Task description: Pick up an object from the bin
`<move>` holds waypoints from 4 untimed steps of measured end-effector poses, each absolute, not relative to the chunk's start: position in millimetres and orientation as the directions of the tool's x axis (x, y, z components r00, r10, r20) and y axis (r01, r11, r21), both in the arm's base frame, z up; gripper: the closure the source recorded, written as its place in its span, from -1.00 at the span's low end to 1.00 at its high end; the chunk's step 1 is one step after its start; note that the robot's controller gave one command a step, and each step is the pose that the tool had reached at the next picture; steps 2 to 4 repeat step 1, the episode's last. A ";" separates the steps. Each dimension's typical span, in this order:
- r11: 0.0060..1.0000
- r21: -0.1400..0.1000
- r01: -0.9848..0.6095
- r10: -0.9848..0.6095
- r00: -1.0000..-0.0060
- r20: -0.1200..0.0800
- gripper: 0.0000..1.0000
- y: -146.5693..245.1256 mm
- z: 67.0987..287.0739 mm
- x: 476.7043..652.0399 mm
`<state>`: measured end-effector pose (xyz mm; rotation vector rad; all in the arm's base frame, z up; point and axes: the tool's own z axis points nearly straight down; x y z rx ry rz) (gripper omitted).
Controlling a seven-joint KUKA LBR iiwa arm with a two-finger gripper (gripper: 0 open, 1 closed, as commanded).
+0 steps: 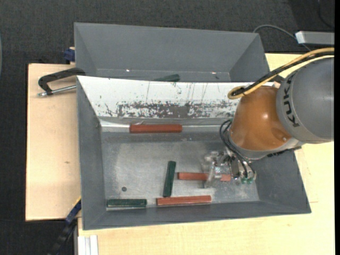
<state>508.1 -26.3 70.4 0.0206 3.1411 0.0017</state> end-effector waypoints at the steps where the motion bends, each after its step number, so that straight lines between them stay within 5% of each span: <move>1: 0.999 0.002 0.032 0.032 -0.999 -0.008 1.00 9.3 239.2 512.3; 4: 0.999 0.002 0.032 0.032 -0.999 -0.008 1.00 9.3 239.2 512.3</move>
Offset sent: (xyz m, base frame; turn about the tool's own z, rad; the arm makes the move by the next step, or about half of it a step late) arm 0.0000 0.0000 0.0000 0.0000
